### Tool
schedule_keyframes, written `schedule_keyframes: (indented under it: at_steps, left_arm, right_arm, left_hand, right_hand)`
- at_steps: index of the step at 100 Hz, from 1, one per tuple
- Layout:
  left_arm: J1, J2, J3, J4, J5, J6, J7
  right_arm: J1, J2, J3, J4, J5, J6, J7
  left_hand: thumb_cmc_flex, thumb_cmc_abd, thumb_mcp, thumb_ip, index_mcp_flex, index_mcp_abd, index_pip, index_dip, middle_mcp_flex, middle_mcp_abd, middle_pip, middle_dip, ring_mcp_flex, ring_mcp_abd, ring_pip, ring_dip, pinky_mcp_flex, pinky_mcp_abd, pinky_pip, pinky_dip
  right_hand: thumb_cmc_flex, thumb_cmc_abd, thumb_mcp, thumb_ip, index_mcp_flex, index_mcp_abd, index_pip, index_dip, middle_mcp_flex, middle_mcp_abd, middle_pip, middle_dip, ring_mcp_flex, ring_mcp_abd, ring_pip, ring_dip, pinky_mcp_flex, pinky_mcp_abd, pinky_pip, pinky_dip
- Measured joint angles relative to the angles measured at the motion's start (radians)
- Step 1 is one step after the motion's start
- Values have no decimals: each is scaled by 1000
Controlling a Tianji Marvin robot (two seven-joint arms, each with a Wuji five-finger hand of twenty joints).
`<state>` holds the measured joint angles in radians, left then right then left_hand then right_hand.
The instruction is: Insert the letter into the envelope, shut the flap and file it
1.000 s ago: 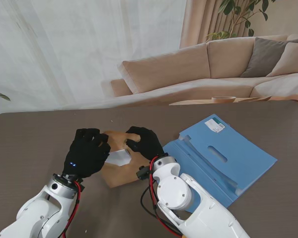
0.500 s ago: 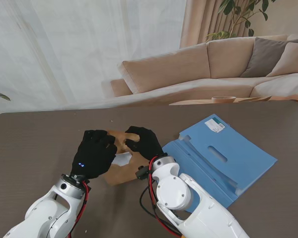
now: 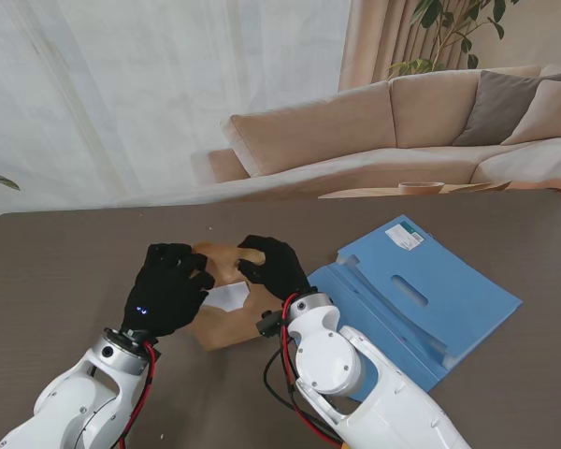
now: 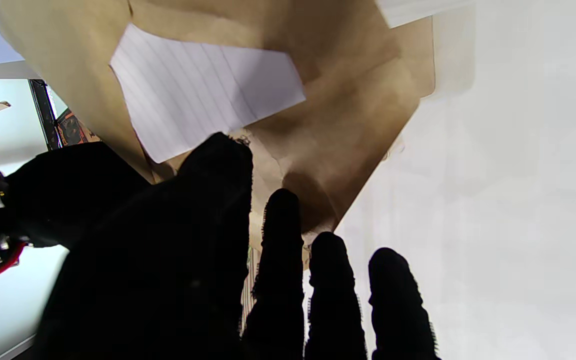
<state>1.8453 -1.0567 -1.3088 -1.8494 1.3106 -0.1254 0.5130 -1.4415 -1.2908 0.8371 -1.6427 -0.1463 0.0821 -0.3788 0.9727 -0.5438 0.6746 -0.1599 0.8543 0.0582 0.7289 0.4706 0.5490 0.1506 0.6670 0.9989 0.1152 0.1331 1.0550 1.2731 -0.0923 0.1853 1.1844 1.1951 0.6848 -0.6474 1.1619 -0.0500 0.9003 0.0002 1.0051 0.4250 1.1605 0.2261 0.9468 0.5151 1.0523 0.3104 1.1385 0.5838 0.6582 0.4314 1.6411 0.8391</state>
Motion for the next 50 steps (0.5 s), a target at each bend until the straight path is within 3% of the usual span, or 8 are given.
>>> schedule_keyframes:
  at_steps: [14, 50]
  left_arm:
    - [-14, 4, 25, 14, -1, 19, -4]
    - [-37, 6, 78, 29, 5, 56, -39]
  right_arm:
    - [1, 0, -3, 0, 2, 0, -1]
    - [2, -2, -5, -1, 8, -1, -5]
  left_hand:
    - [0, 0, -9, 0, -2, 5, 69, 30, 0, 0, 10, 0, 0, 0, 0, 0, 0, 0, 0, 0]
    - [0, -5, -10, 0, 6, 10, 83, 29, 1, 0, 22, 14, 0, 0, 0, 0, 0, 0, 0, 0]
  right_hand:
    - [0, 0, 0, 0, 0, 0, 0, 0, 0, 0, 0, 0, 0, 1, 0, 0, 0, 8, 0, 0]
    - [0, -1, 0, 0, 0, 0, 0, 0, 0, 1, 0, 0, 0, 1, 0, 0, 0, 8, 0, 0]
